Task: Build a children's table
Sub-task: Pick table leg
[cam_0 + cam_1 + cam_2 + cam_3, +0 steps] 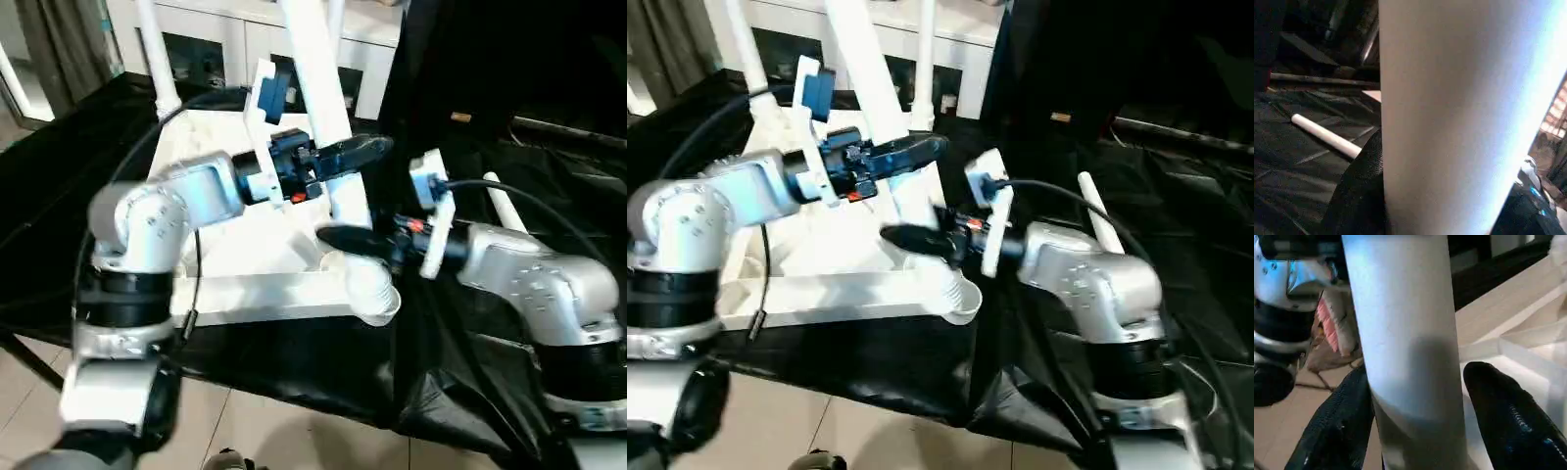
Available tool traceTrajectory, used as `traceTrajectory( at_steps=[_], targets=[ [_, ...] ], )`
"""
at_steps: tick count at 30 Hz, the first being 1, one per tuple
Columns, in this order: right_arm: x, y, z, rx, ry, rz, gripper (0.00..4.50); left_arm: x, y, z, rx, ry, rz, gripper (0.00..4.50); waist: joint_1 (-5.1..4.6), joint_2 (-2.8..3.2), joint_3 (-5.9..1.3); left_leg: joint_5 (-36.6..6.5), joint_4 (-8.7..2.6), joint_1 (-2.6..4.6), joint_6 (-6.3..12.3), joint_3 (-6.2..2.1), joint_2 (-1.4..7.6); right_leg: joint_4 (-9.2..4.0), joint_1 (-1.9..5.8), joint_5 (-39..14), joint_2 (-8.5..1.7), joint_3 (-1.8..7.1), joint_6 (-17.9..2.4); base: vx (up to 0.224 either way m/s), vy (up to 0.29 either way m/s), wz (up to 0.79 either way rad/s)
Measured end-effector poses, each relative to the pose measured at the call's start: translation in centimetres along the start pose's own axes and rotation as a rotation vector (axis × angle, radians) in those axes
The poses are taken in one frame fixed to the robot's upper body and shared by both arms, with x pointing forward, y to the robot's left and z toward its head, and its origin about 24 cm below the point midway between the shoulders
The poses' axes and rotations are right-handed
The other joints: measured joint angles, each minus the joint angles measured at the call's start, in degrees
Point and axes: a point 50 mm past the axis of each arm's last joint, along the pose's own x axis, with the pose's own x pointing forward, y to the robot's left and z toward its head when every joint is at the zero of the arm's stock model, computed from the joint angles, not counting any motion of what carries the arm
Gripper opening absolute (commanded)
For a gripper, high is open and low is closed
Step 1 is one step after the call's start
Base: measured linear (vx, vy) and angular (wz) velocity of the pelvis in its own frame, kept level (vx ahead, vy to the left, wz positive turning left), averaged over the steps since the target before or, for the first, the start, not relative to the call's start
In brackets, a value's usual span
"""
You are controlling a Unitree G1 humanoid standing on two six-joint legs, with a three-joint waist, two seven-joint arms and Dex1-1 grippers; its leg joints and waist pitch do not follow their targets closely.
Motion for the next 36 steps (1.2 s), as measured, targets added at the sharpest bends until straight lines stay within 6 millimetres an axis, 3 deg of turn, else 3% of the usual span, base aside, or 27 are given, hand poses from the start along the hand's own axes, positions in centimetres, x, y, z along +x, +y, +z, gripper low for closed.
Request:
traceTrajectory(
  at_steps=[9, 15, 23, 24, 25, 31, 36],
  targets=[
    [-0.1, 0.2, -0.8, 0.001, 0.086, 0.011, 2.96, 0.0, 0.0, -0.2, -0.010, 0.011, -0.033, 1.84, 0.12, -0.03, -0.01, 0.00, -0.01, -0.04, 0.00, 0.00, 0.00, 0.00, -0.02, -0.01, 0.00, -0.01, 0.00, 0.000, 0.000, 0.00],
    [0.3, 0.1, -1.3, -0.001, 0.110, 0.000, 2.25, 0.0, 0.3, -0.4, -0.021, 0.016, -0.028, 1.84, 0.10, -0.04, -0.01, 0.01, 0.01, -0.03, -0.01, 0.00, 0.00, 0.02, -0.02, 0.00, 0.00, -0.01, 0.00, 0.000, 0.000, 0.00],
    [1.6, 0.1, -1.5, -0.018, 0.071, -0.015, 1.97, -0.4, 0.7, -0.2, -0.013, -0.002, 0.012, 1.84, 0.06, -0.26, -0.01, 0.01, 0.01, -0.04, -0.02, 0.00, 0.01, 0.06, -0.04, -0.01, 0.00, -0.02, 0.00, 0.000, 0.000, 0.00],
    [1.9, 0.0, -1.5, -0.019, 0.062, -0.022, 1.97, -0.4, 0.8, -0.1, -0.011, -0.007, 0.027, 2.40, 0.03, -0.29, 0.01, 0.01, 0.02, -0.04, -0.02, 0.00, 0.01, 0.06, -0.04, 0.00, 0.00, -0.01, 0.00, 0.000, 0.000, 0.00],
    [2.0, 0.0, -1.5, -0.021, 0.055, -0.028, 1.97, -0.5, 0.9, -0.1, -0.011, -0.012, 0.042, 2.40, 0.04, -0.31, 0.02, 0.01, 0.03, -0.04, -0.02, 0.00, 0.01, 0.06, -0.04, 0.00, -0.01, -0.01, 0.00, 0.000, 0.000, 0.00],
    [3.2, -1.7, -1.6, -0.065, 0.015, -0.304, 1.93, 0.5, 2.6, -0.7, -0.009, -0.070, 0.314, 2.84, 0.21, -0.61, -0.01, 0.04, 0.05, -0.04, -0.07, -0.01, -0.01, 0.06, 0.00, 0.00, -0.05, -0.03, 0.00, 0.000, 0.000, 0.00],
    [3.1, -3.0, -2.0, -0.046, 0.009, -0.491, 1.90, 0.8, 3.5, -1.5, -0.074, -0.159, 0.469, 2.85, -0.01, -0.66, 0.02, 0.04, 0.02, -0.09, -0.07, -0.01, 0.00, 0.06, -0.05, -0.03, -0.03, -0.06, 0.05, 0.000, 0.000, 0.00]
  ],
)
